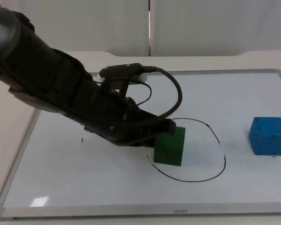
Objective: Push the two cubes into the marked area.
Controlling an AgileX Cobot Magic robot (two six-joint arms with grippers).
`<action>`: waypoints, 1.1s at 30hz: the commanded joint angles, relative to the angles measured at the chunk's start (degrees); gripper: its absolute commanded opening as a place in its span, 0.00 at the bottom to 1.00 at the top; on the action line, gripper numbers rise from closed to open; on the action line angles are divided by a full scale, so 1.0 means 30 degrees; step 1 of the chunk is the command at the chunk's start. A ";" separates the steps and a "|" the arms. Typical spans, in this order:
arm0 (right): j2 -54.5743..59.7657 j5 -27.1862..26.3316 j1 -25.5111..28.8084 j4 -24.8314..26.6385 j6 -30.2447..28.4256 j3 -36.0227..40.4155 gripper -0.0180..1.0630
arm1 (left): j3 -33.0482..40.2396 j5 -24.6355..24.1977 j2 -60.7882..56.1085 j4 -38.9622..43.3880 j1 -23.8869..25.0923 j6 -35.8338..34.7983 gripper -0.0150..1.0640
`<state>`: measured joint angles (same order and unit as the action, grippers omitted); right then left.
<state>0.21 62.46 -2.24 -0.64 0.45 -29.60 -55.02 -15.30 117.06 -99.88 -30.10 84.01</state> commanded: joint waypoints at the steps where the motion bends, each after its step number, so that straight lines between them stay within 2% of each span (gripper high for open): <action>1: -0.0072 -0.0224 0.0114 -0.0042 0.0060 0.0004 0.99 | -0.0074 -0.0136 -0.0130 -0.0022 -0.0091 -0.0121 0.01; 7: -0.0072 -0.0224 0.0114 -0.0042 0.0060 0.0004 0.99 | -0.0074 -0.0090 -0.0166 -0.0022 -0.0091 -0.0122 0.01; 9: -0.0072 -0.0224 0.0114 -0.0042 0.0060 0.0004 0.99 | -0.0074 0.1018 -0.0529 -0.0022 0.0299 -0.0042 0.01; 11: -0.0072 -0.0224 0.0114 -0.0042 0.0060 0.0004 0.99 | -0.0038 0.1306 -0.0878 -0.0022 0.0599 -0.0042 0.01; 15: -0.0072 -0.0224 0.0114 -0.0042 0.0060 0.0004 0.99 | -0.0038 0.1179 -0.3059 0.1348 0.1852 -0.0694 0.01; 19: -0.0072 -0.0224 0.0114 -0.0042 0.0060 0.0004 0.99 | -0.0038 0.1289 -0.5230 0.2160 0.2280 -0.0694 0.01; 26: -0.0072 -0.0224 0.0114 -0.0042 0.0060 0.0004 0.99 | -0.0038 0.1289 -0.9217 0.3705 0.2284 -0.1390 0.01; 33: -0.0072 -0.0224 0.0114 -0.0042 0.0060 0.0004 0.99 | -0.0038 0.1182 -1.3119 0.5750 0.2284 -0.3133 0.01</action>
<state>0.21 62.46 -2.24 -0.64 0.57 -29.60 -55.02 -11.19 79.19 -84.28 -23.36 75.71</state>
